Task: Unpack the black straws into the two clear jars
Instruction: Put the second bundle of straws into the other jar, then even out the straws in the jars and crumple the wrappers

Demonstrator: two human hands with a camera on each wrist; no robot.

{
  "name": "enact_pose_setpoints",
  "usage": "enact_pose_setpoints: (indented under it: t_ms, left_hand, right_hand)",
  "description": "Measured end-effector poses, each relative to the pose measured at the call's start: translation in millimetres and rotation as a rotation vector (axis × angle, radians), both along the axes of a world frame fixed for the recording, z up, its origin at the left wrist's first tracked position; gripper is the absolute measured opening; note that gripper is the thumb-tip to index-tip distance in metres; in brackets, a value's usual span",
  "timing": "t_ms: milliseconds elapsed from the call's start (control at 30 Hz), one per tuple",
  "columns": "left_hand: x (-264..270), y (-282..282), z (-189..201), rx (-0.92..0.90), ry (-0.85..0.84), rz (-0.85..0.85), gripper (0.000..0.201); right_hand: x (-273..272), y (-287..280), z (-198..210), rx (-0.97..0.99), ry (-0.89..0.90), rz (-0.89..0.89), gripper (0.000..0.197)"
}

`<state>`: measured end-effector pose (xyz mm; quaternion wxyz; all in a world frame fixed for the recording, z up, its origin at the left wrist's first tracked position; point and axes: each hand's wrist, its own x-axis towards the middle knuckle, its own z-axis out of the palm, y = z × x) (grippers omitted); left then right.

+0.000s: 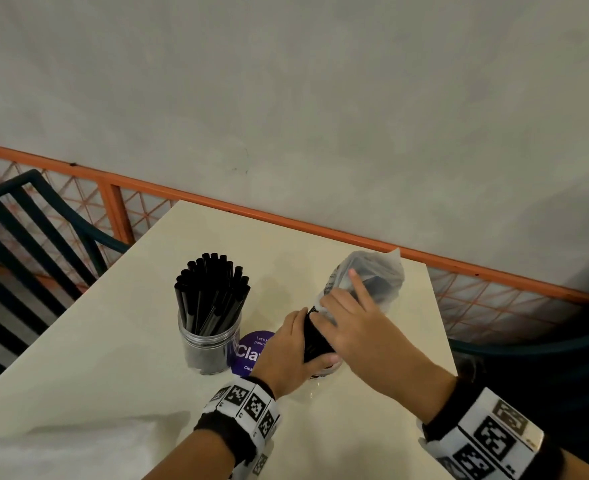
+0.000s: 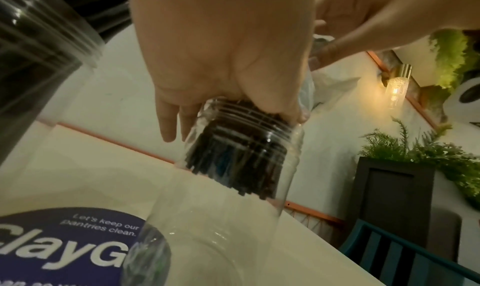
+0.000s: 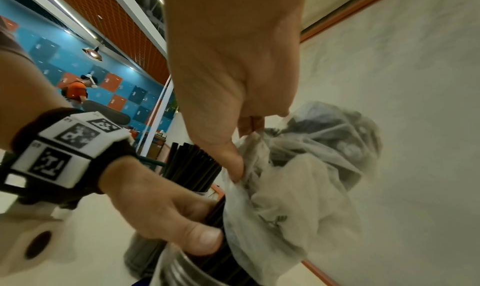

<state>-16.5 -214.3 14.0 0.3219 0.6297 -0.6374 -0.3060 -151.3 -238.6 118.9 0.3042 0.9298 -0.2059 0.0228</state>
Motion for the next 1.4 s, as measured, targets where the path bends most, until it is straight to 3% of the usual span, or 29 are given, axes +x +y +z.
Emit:
enact_pose_setpoints:
  t_ms: [100,167,233,333,400,467,633,733,800,867,933,1033,1133,1200,1400]
  left_hand:
    - [2.7,2.3,4.2,0.05,0.096,-0.027,0.092]
    - [10.2,6.0,8.5,0.081,0.216,-0.044,0.086]
    - [17.4,8.2,9.0,0.057,0.25,-0.099,0.087]
    - [30.1,10.6,10.9,0.015,0.446,-0.1,0.101]
    - [36.6,9.0,10.7,-0.069,0.446,-0.102,0.097]
    - [39.6,9.3,17.2,-0.067,0.449,-0.103,0.075]
    - [40.7,4.2,40.5,-0.169,0.394,0.018,0.022]
    - [39.4,2.9,52.9,-0.25,0.384,0.067,0.015]
    - [38.0,4.3,60.2,-0.27,0.389,0.103,0.012]
    - [36.1,6.2,66.8,-0.267,0.428,0.123,0.011]
    - [32.9,9.1,75.6,-0.263,0.475,0.135,0.008]
    - [29.8,14.7,95.6,-0.343,0.429,0.161,0.007]
    - [30.5,20.7,121.1,-0.494,0.292,0.174,0.008]
    - [29.6,27.7,138.6,-0.565,0.258,0.172,0.015]
    - [20.8,70.2,175.3,-0.556,0.473,0.078,0.017]
  right_hand:
    - [8.5,11.8,-9.7,0.019,0.065,0.056,0.02]
    - [10.2,19.8,-16.2,0.019,0.089,0.089,0.023]
    - [6.3,25.0,-15.9,0.047,0.093,0.104,0.039]
    - [-2.3,25.3,-9.5,0.218,-0.018,0.089,0.063]
    - [-7.0,21.9,-11.6,0.359,-0.225,-0.005,0.072]
    - [-11.1,21.7,-16.6,0.496,-0.48,-0.077,0.079]
    - [-17.9,32.3,-24.9,0.43,-1.124,-0.207,0.083]
    - [-24.7,43.5,-44.4,0.706,-1.441,-0.437,0.099]
    - [-27.8,47.4,-63.5,0.895,-1.449,-0.477,0.105]
    - [-27.9,46.7,-70.2,0.956,-1.453,-0.484,0.097]
    - [-28.0,42.7,-59.4,0.914,-1.525,-0.487,0.084]
    - [-32.5,37.5,-26.5,0.664,-1.575,-0.395,0.066]
    - [-40.9,37.2,9.0,0.487,-1.504,-0.239,0.047]
    - [-48.5,39.5,28.8,0.434,-1.438,-0.169,0.044]
    - [-65.5,65.5,50.8,0.563,-1.154,0.02,0.042]
